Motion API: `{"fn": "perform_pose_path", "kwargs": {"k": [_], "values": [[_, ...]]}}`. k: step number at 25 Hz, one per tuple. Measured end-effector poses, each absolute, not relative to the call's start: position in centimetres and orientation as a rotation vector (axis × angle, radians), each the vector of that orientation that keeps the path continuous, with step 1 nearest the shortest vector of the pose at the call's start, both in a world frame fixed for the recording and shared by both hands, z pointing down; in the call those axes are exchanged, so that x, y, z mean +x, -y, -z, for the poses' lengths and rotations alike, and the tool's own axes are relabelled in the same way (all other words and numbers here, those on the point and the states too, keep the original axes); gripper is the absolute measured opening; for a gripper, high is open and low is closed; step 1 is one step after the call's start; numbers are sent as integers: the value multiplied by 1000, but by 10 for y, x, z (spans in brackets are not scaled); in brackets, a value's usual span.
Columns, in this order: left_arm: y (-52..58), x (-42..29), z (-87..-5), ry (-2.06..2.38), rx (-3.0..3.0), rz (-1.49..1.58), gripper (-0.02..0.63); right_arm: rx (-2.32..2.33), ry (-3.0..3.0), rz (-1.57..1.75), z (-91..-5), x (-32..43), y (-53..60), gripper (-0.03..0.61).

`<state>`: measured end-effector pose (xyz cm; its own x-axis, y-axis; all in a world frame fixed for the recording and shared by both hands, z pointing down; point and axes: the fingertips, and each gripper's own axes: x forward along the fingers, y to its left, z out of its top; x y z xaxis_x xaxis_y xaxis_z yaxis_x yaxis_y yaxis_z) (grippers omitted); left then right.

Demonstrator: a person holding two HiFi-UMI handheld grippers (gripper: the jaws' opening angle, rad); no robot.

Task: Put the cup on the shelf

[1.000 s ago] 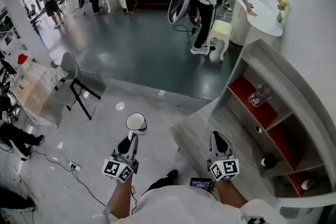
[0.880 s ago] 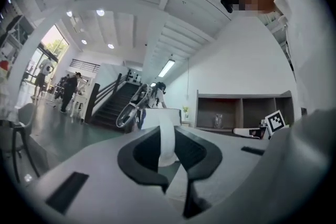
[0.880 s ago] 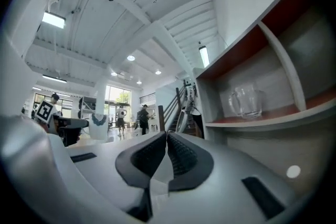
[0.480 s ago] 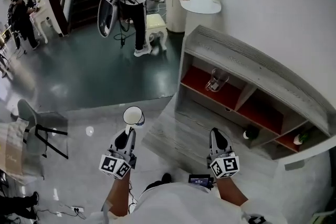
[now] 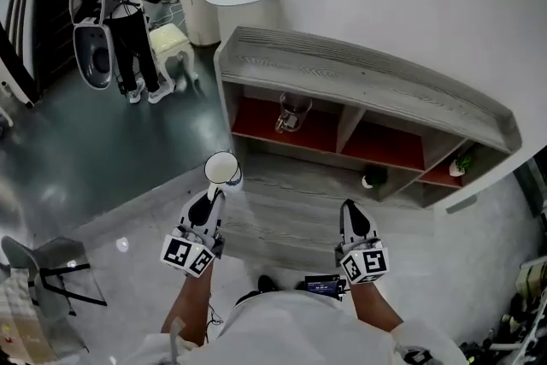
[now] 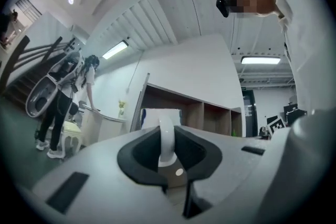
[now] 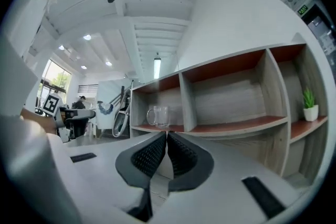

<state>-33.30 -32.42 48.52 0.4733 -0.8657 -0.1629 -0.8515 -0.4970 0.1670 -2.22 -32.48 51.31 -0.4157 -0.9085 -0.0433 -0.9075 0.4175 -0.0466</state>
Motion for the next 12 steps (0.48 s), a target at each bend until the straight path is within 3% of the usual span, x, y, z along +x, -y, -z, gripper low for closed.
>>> {"fn": "perform_pose_path", "kwargs": {"k": [12], "values": [[408, -295, -474, 1557, 2706, 282, 61, -1783, -2502, 32, -526, 11, 335, 37]]}}
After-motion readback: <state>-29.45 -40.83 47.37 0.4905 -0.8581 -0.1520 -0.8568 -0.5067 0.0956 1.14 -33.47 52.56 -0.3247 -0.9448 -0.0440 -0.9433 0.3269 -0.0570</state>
